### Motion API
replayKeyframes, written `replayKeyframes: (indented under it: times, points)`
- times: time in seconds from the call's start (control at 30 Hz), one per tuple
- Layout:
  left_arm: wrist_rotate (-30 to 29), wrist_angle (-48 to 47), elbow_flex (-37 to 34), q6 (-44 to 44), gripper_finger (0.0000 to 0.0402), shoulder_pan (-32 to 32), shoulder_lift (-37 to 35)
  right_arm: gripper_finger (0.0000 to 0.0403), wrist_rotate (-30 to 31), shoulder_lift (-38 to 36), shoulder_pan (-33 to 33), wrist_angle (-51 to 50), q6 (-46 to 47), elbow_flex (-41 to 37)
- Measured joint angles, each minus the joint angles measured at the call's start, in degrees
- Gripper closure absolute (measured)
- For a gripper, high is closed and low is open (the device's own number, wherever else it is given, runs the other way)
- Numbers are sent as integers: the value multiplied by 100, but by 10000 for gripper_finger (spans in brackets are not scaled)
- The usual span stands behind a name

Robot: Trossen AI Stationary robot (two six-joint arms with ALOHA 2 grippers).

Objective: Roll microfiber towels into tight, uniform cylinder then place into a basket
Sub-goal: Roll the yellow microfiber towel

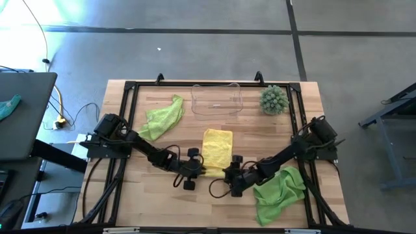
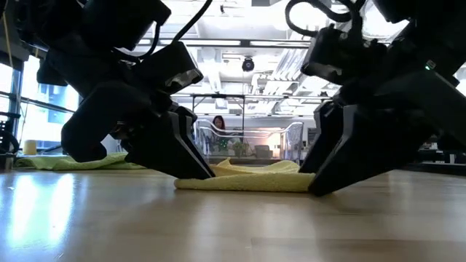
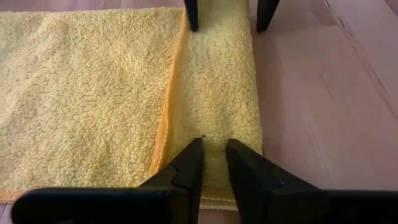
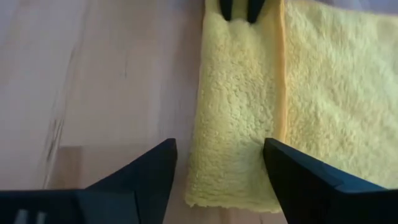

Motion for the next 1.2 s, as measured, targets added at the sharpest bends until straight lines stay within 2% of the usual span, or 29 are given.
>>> replayKeyframes:
  times: [0.13, 0.3, 0.53, 0.7, 0.9, 0.97, 1.1, 1.2]
  points:
    - [2, 6, 0, 3, 330, 0, -5, 189, -37, 20, 34, -285, 696, 20]
    - [34, 19, -3, 22, 319, -13, -46, 245, 8, 25, 114, -445, 1216, 15]
    - [708, -31, 248, 833, 281, -224, -212, 337, 72, 30, 107, -534, 1981, -2]
    - [333, -100, 365, 1570, 260, -371, -190, 388, 50, 35, 114, -540, 2156, -9]
    - [-630, -563, 372, 1838, 249, -333, -186, 397, 34, 42, 114, -482, 2158, -17]
    - [-579, -687, 372, 1848, 249, -278, -186, 394, 31, 46, 116, -450, 2158, -17]
    - [-51, -819, 372, 1548, 249, -179, -188, 392, 28, 46, 116, -444, 2193, -17]
    - [-57, -814, 372, 1509, 249, -174, -188, 392, 29, 46, 116, -439, 2262, -17]
